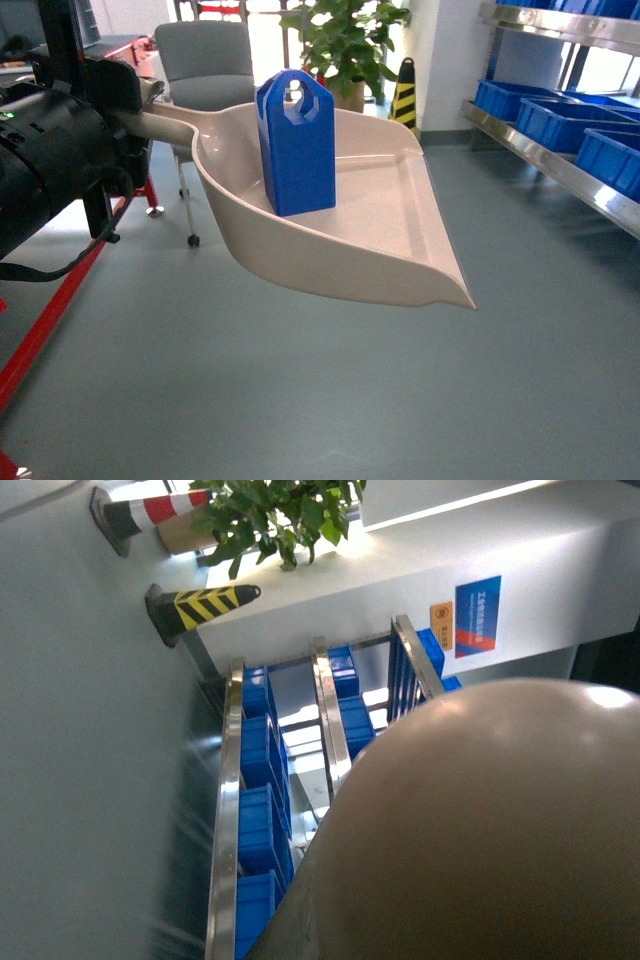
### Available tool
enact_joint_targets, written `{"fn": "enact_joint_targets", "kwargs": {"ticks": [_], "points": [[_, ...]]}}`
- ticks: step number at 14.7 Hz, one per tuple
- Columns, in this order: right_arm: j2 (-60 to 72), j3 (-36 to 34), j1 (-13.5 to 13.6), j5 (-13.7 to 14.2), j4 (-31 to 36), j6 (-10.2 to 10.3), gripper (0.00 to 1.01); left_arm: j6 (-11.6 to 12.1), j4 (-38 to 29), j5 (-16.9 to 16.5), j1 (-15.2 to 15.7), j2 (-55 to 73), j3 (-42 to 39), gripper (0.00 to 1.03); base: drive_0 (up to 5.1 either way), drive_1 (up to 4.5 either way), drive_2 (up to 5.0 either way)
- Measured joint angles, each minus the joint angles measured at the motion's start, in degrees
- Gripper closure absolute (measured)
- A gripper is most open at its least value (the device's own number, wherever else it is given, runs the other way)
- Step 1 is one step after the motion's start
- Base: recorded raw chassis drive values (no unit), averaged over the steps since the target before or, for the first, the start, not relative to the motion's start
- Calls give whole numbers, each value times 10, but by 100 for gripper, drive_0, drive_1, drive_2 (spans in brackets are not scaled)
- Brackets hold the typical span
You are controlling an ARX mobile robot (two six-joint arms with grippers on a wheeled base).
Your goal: Place part in tray to right shelf
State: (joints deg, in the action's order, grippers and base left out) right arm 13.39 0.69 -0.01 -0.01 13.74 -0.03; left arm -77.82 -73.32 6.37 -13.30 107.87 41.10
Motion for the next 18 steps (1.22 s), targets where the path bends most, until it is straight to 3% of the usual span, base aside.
{"fn": "enact_joint_targets", "kwargs": {"ticks": [5, 18], "points": [[0, 0, 0, 0, 0, 0, 3, 0, 0, 0, 1, 0, 0, 91, -3, 431, -436], [0, 0, 0, 0, 0, 0, 3, 0, 0, 0, 2, 0, 0, 91, -173, -173, -173]]}}
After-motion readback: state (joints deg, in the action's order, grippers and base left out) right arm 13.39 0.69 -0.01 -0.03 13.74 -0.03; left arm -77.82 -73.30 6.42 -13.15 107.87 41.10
